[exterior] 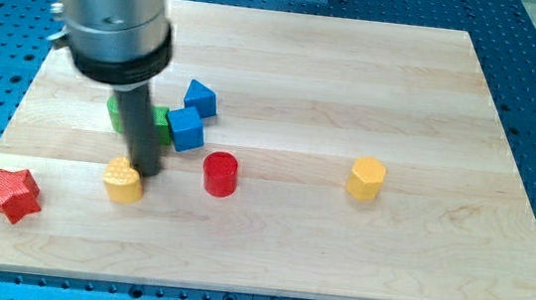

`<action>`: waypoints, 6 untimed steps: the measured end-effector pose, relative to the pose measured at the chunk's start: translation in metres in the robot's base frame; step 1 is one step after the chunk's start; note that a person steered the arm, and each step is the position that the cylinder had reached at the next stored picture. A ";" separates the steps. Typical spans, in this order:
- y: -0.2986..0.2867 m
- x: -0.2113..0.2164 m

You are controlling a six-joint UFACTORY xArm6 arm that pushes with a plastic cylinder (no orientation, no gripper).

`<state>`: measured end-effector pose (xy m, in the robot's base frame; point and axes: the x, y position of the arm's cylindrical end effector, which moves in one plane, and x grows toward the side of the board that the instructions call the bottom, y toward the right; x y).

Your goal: Push the red circle diagonal to the red star

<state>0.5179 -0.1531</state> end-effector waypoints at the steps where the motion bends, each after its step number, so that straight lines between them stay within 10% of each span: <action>1: -0.034 0.024; 3: 0.119 0.044; 4: 0.137 -0.012; 6: 0.016 -0.011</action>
